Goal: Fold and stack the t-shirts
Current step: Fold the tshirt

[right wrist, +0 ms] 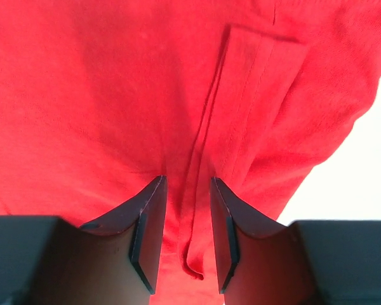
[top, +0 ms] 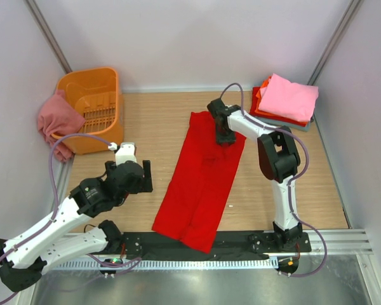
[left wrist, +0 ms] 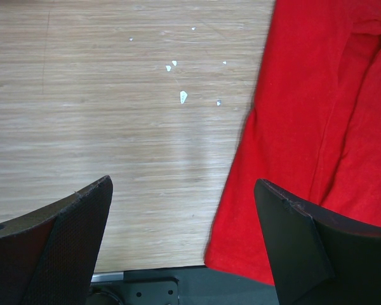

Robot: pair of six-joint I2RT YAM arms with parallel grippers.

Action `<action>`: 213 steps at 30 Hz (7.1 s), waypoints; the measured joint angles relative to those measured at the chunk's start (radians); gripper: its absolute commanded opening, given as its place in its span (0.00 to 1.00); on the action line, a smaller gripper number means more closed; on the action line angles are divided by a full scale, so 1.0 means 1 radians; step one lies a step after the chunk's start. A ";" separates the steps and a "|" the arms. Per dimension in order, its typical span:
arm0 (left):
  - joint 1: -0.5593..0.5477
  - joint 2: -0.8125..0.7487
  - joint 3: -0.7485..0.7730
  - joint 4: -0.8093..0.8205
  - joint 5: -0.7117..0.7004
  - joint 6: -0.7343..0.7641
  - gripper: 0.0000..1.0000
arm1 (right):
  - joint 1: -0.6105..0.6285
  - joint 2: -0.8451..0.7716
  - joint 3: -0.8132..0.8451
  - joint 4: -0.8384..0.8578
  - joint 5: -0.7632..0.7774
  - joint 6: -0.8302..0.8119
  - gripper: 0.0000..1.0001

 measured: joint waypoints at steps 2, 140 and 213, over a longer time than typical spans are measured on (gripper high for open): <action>0.000 -0.001 0.000 0.000 0.000 0.000 0.93 | 0.000 -0.001 -0.018 0.001 0.000 0.002 0.33; 0.000 0.282 -0.047 0.114 0.027 -0.052 0.93 | -0.243 -0.296 -0.193 0.098 -0.200 -0.060 0.71; -0.207 0.520 -0.336 0.728 0.361 -0.363 0.61 | -0.286 -0.966 -1.027 0.341 -0.460 0.099 0.62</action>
